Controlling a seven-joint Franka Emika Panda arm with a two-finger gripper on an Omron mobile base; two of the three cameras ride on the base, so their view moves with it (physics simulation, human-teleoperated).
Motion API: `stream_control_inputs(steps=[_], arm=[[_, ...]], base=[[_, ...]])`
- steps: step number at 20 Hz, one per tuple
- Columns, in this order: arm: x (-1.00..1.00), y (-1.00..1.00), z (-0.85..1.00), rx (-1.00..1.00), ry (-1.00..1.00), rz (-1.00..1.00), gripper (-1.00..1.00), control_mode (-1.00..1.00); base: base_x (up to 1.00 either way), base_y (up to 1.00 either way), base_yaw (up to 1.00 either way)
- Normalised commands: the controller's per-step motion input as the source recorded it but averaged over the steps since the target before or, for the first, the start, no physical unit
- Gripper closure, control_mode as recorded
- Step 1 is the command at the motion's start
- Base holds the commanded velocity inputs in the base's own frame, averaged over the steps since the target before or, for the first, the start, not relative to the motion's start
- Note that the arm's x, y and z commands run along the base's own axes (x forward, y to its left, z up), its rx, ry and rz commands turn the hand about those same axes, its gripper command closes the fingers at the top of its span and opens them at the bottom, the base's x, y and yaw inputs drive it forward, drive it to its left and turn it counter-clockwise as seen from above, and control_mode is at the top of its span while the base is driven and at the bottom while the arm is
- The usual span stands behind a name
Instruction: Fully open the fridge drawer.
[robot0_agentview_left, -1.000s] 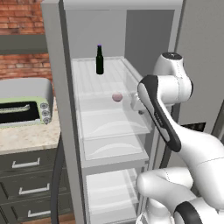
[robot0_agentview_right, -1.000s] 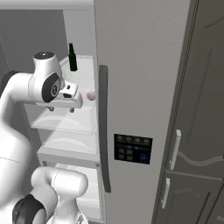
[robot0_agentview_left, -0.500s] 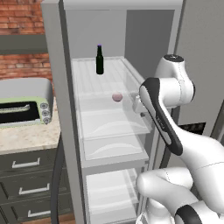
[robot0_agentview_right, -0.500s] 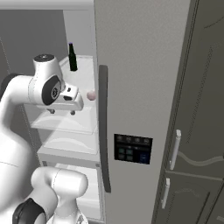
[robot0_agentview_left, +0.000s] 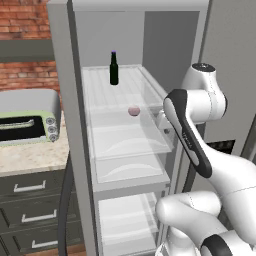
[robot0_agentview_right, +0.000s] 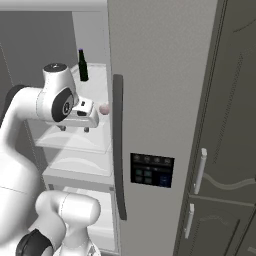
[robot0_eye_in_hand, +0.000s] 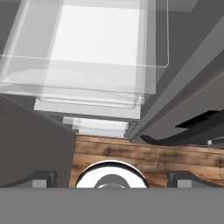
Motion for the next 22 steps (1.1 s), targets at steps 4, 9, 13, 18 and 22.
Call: stream_control_inputs(steps=[4, 9, 13, 18, 22], arm=[[-0.07, 0.03, 0.0, 0.0, 0.0, 0.01, -1.0, 1.0], [0.0, 0.0, 0.0, 0.0, 0.0, 0.0, -1.0, 1.0], [0.0, 0.0, 0.0, 0.0, 0.0, 0.0, -1.0, 1.0], [0.0, 0.0, 0.0, 0.0, 0.0, 0.0, -1.0, 1.0], [0.0, 0.0, 0.0, 0.0, 0.0, 0.0, -1.0, 1.0]], base=[[-0.03, 0.08, 0.01], [-0.16, 0.24, 0.0], [-0.12, 0.21, 0.0], [-0.45, 0.06, 0.0], [-0.43, 0.0, 0.0]])
